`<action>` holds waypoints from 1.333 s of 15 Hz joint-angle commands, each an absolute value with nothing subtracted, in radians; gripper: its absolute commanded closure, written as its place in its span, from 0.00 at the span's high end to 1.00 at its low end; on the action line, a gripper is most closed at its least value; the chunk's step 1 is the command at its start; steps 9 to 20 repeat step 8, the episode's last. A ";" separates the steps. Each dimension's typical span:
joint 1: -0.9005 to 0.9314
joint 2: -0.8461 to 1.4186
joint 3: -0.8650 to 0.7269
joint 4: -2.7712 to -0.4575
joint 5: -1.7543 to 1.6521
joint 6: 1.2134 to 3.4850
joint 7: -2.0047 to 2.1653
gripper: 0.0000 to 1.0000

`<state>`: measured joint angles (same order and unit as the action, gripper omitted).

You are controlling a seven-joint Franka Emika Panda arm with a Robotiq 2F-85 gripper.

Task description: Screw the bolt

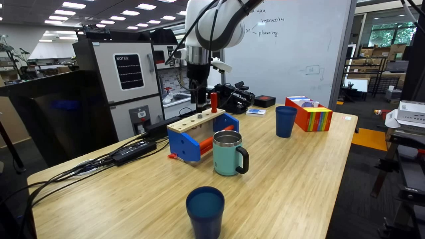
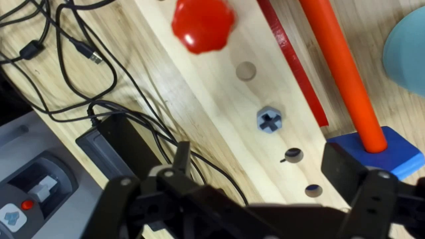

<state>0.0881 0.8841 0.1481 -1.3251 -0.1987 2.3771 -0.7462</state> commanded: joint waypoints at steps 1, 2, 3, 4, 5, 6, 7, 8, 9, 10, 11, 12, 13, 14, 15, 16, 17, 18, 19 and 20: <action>0.068 0.808 0.176 -1.384 -0.217 2.360 -0.858 1.00; 0.062 0.788 0.184 -1.396 -0.211 2.356 -0.896 1.00; 0.057 0.769 0.190 -1.406 -0.205 2.350 -0.929 1.00; 0.056 0.747 0.190 -1.422 -0.203 2.344 -0.952 1.00; 0.056 0.732 0.190 -1.426 -0.201 2.328 -0.972 1.00; 0.055 0.711 0.190 -1.442 -0.199 2.322 -0.993 1.00; 0.056 0.697 0.188 -1.449 -0.198 2.309 -1.007 1.00; 0.058 0.683 0.186 -1.459 -0.196 2.302 -1.016 1.00; 0.058 0.683 0.186 -1.459 -0.196 2.302 -1.016 1.00; 0.058 0.683 0.186 -1.459 -0.196 2.302 -1.016 1.00; 0.058 0.683 0.186 -1.459 -0.196 2.302 -1.016 1.00; 0.058 0.683 0.186 -1.459 -0.196 2.302 -1.016 1.00; 0.058 0.683 0.186 -1.459 -0.196 2.302 -1.016 1.00; 0.058 0.683 0.186 -1.459 -0.196 2.302 -1.016 1.00; 0.058 0.683 0.186 -1.459 -0.196 2.302 -1.016 1.00; 0.058 0.683 0.186 -1.459 -0.196 2.302 -1.016 1.00; 0.058 0.683 0.186 -1.459 -0.196 2.302 -1.016 1.00; 0.058 0.683 0.186 -1.459 -0.196 2.302 -1.016 1.00; 0.058 0.683 0.186 -1.459 -0.196 2.302 -1.016 1.00; 0.058 0.683 0.186 -1.459 -0.196 2.302 -1.016 1.00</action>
